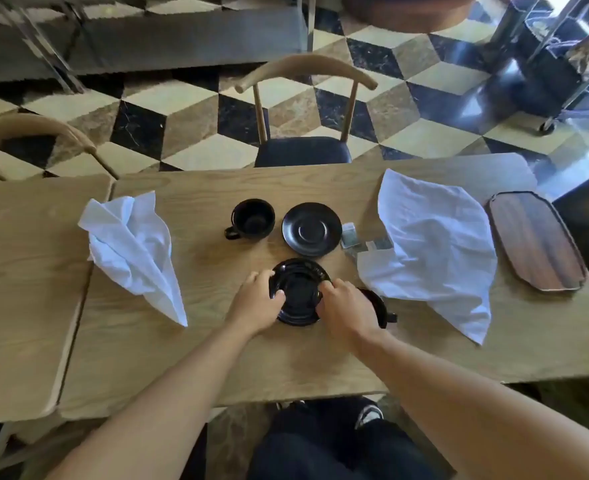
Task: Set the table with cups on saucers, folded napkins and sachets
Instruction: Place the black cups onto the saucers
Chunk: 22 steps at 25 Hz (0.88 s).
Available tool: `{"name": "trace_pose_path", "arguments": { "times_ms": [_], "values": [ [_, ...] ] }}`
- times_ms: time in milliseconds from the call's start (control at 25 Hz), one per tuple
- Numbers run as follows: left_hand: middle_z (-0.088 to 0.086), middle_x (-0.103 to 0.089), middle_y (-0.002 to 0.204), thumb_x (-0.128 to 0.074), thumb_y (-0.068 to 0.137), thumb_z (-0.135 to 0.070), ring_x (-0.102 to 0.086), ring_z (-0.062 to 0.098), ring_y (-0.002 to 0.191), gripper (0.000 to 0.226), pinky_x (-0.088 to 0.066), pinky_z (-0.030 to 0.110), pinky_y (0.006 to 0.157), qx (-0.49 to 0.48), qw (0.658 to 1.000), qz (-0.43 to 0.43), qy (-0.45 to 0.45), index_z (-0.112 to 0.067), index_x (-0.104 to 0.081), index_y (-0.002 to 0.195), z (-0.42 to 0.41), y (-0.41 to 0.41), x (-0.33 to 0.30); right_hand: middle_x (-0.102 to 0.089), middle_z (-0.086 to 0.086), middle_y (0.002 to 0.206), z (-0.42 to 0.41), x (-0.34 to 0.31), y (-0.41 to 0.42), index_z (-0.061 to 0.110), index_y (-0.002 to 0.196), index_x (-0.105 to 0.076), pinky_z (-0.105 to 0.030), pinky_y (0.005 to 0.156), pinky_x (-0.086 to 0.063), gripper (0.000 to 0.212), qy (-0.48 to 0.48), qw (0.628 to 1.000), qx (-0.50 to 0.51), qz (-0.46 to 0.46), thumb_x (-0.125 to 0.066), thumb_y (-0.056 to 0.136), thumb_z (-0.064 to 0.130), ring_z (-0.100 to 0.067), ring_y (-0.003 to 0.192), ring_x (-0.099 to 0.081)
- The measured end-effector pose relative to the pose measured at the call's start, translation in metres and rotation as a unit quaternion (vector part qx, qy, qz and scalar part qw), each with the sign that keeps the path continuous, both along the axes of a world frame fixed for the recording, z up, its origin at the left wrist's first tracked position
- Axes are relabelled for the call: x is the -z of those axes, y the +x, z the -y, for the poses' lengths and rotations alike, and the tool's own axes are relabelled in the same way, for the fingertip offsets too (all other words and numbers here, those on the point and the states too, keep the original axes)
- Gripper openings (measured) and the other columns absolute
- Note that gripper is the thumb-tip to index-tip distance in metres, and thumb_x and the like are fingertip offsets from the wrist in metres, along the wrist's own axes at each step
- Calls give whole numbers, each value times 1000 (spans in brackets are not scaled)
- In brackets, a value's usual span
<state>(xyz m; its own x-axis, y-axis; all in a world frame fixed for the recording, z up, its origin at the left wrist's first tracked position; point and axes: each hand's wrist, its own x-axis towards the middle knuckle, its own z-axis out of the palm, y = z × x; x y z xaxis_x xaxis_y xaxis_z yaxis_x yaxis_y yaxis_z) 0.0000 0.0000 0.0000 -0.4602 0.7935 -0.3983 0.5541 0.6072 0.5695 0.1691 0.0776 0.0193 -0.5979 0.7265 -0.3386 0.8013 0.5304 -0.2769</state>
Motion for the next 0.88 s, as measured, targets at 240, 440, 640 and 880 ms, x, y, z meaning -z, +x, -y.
{"name": "trace_pose_path", "arguments": {
  "times_ms": [240, 440, 640, 880],
  "values": [
    [5, -44, 145, -63, 90, -18, -50, 27, 129, 62, -42, 35, 102, -23, 998, 37, -43, -18, -42, 148, 1, -6, 31, -56, -13, 118, 25, 26, -9, 7, 106, -55, -39, 61, -46, 12, -80, 990, 112, 19, -47, 97, 10, -39, 88, -66],
    [0, -60, 124, -58, 90, -5, -58, 24, 118, 53, -44, 32, 98, -68, 994, 80, -25, -19, -52, 140, -3, -11, 50, -6, -7, 168, 37, 48, -19, 5, 151, -32, -35, 59, -47, 60, -114, 989, 83, 48, -50, 94, 5, -32, 82, -69],
    [8, -69, 106, -49, 95, -5, -68, 34, 100, 47, -56, 49, 92, -178, 970, 158, -56, -22, -51, 138, -8, -13, 63, -25, -11, 159, 45, 59, -11, 4, 131, -50, -44, 82, -55, 37, -164, 982, 98, 6, -53, 95, 12, -35, 107, -60],
    [2, -62, 87, -53, 96, -6, -72, 24, 68, 34, -64, 40, 73, -194, 966, 161, -64, -22, -53, 126, 1, -5, 59, -35, -9, 149, 58, 62, 9, 4, 132, -51, -42, 90, -54, 41, -177, 982, 66, -28, -52, 92, 7, -31, 110, -54]
  ]
}}
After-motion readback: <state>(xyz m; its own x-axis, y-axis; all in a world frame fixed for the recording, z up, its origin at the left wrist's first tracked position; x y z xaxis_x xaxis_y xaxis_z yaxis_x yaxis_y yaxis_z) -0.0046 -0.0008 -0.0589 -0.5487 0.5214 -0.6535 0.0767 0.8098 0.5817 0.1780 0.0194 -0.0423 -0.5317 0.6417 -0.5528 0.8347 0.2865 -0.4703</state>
